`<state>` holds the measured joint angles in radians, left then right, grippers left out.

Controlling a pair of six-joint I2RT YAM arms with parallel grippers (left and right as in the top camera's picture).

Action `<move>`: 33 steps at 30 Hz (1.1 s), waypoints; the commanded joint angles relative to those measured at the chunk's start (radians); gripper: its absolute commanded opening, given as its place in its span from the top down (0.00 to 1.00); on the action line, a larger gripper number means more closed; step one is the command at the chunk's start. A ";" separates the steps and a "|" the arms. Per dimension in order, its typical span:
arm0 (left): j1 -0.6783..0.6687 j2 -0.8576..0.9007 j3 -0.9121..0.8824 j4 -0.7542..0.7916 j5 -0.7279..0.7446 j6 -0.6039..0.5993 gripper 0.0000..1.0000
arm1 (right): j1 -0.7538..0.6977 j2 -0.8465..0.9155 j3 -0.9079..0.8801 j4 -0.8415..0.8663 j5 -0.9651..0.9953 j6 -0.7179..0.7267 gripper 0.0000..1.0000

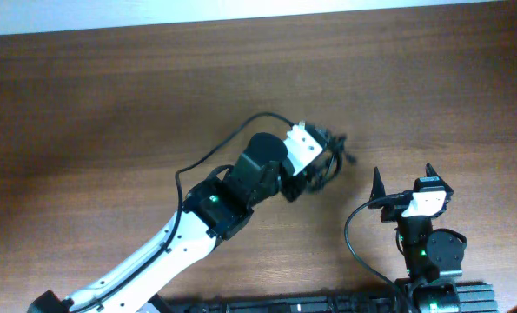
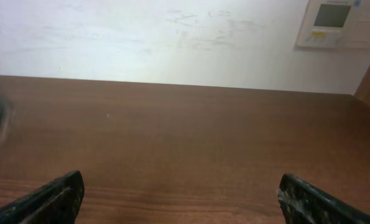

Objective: Untangle cables
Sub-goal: 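Lift the bundle with the left gripper and raise the right gripper toward it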

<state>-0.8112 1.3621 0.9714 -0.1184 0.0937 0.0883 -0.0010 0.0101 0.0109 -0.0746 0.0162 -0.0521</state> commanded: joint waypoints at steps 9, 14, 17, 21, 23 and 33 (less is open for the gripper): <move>0.198 -0.070 0.019 0.287 -0.103 -0.059 1.00 | 0.001 -0.006 0.005 0.147 -0.275 0.057 0.01; 0.264 -0.084 0.019 0.399 0.184 -0.059 1.00 | 0.001 0.020 0.195 0.117 -0.342 0.184 0.01; 0.264 -0.084 0.019 0.394 0.299 -0.097 1.00 | 0.001 0.207 0.402 -0.065 -0.365 0.156 0.01; 0.264 -0.084 0.019 0.443 0.474 -0.097 1.00 | 0.001 0.507 0.618 -0.145 -0.621 0.093 0.01; 0.264 -0.084 0.019 0.463 0.539 -0.097 1.00 | 0.001 0.580 0.644 -0.116 -0.657 0.094 0.01; 0.263 -0.084 0.019 0.484 0.667 -0.104 1.00 | 0.001 0.584 0.644 -0.068 -0.829 0.094 0.01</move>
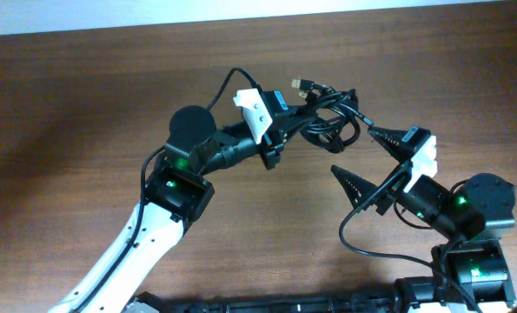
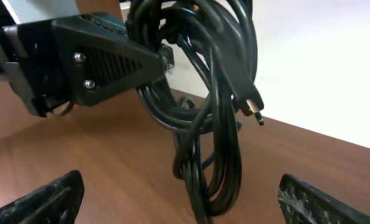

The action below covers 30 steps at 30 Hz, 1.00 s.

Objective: Untangle cables
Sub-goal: 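Lift the bundle with the left gripper and raise the right gripper toward it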

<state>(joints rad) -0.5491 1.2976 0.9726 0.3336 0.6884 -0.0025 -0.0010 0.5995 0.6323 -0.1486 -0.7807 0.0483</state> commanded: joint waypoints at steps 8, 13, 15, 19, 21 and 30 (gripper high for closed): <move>0.002 -0.019 0.018 0.068 0.169 -0.013 1.00 | 0.001 -0.005 0.023 0.038 -0.040 -0.006 0.51; 0.002 -0.019 0.018 0.069 0.169 -0.013 1.00 | 0.001 -0.005 0.023 0.043 -0.081 -0.006 0.96; 0.002 -0.019 0.018 0.069 0.154 -0.013 1.00 | 0.001 -0.005 0.023 0.044 -0.081 -0.006 0.96; 0.002 -0.019 0.018 -0.021 -0.146 -0.226 1.00 | 0.001 -0.005 0.023 0.045 -0.080 -0.006 0.96; 0.002 -0.019 0.018 -0.065 -0.309 -0.395 1.00 | 0.001 -0.005 0.023 0.044 -0.081 -0.006 0.96; 0.002 -0.019 0.018 -0.109 -0.423 -0.589 1.00 | 0.001 -0.005 0.023 0.045 -0.069 -0.006 0.96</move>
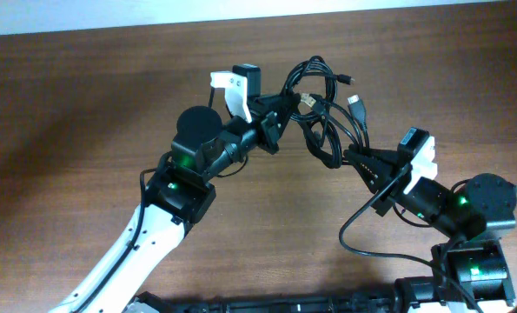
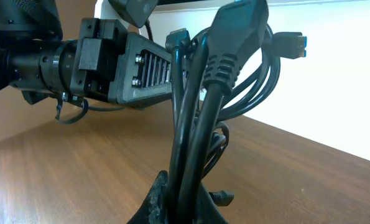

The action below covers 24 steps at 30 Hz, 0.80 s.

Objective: Untangle cables

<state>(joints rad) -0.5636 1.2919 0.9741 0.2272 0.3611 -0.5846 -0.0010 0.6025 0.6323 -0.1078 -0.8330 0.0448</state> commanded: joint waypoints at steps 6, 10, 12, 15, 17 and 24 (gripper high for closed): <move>0.017 -0.013 0.016 -0.035 -0.096 -0.006 1.00 | 0.001 -0.008 0.023 -0.007 0.265 0.312 0.96; 0.017 -0.013 0.016 -0.039 -0.096 -0.007 1.00 | 0.001 -0.008 0.023 -0.069 0.405 0.492 0.96; 0.017 -0.013 0.016 -0.039 -0.097 -0.007 1.00 | 0.001 -0.008 0.023 -0.080 0.431 0.551 0.96; 0.017 -0.013 0.016 -0.040 -0.096 -0.063 1.00 | 0.001 -0.008 0.023 -0.093 0.446 0.574 0.96; 0.017 -0.013 0.016 -0.042 -0.096 -0.063 1.00 | 0.001 -0.008 0.023 -0.093 0.452 0.574 0.51; 0.017 -0.013 0.016 -0.033 -0.065 -0.063 1.00 | 0.001 -0.008 0.023 -0.050 0.342 0.482 0.01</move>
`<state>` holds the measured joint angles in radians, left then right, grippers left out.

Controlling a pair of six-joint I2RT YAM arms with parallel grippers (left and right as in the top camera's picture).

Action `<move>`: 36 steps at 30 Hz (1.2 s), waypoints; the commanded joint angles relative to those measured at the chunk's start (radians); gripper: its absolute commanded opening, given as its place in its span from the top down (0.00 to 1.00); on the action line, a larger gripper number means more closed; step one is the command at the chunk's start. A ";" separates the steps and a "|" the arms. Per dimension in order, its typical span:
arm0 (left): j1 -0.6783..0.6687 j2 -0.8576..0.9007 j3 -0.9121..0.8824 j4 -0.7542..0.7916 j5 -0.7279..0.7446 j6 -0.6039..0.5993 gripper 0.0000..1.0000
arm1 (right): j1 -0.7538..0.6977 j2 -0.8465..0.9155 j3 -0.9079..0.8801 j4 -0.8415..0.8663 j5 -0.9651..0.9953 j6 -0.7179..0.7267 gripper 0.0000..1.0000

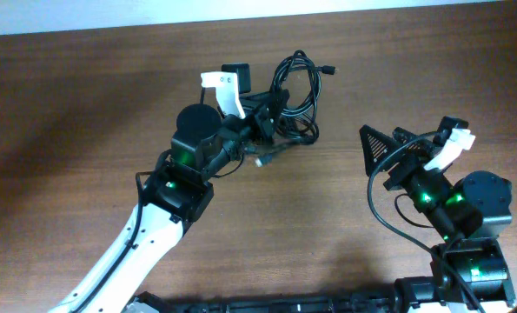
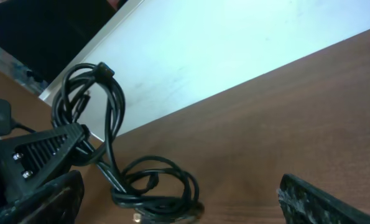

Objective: Untangle cables

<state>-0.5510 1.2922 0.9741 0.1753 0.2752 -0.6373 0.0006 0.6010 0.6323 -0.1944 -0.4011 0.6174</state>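
The black cable bundle (image 1: 297,91) is a knot of loops with several plug ends. My left gripper (image 1: 269,116) is shut on its left side and holds the upper loops raised, while the lower loops (image 2: 157,186) rest on the wooden table. The right wrist view shows the left gripper's ribbed finger (image 2: 38,155) against the strands. Off to the right, my right gripper (image 1: 397,143) stands open and apart from the bundle. Its fingertips (image 2: 321,199) sit at the frame's bottom corners with nothing between them.
The brown wooden table (image 1: 84,104) runs up to a white wall (image 2: 234,50) at the far edge. The right arm's own black cable (image 1: 373,209) loops beside its base. A dark rail (image 1: 267,306) lies along the near edge.
My right gripper was shut on strands hanging from the bundle; now it is open and drawn back to the right. The left gripper and bundle sit further left, with the lower loops on the table.
At first my left gripper was at the bundle mid-table and the right gripper stood open near the front. Then the left held the bundle raised with the right open beside it. The right then shut on hanging strands, and now it is open and apart.
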 commanded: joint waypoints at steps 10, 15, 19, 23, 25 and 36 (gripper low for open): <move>-0.105 -0.014 0.016 0.256 0.148 -0.010 1.00 | 0.000 0.004 0.023 0.171 -0.423 -0.299 0.01; -0.161 -0.014 0.016 0.303 0.148 -0.010 1.00 | -0.001 0.004 0.023 0.177 -0.426 -0.324 0.57; -0.163 -0.014 0.016 0.306 0.148 -0.010 1.00 | -0.001 0.008 0.023 0.177 -0.426 -0.325 0.87; -0.162 -0.014 0.016 0.299 0.148 0.077 1.00 | -0.001 0.008 0.023 0.185 -0.426 -0.325 0.96; -0.161 -0.014 0.016 0.264 0.147 0.196 1.00 | -0.001 0.008 0.023 0.186 -0.426 -0.322 0.96; -0.004 -0.014 0.016 -0.006 0.145 0.431 1.00 | -0.001 0.008 0.023 0.207 -0.434 -0.322 0.91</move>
<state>-0.5716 1.2911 0.9794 0.1703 0.4339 -0.2272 0.0006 0.6144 0.6323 0.0021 -0.8146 0.2962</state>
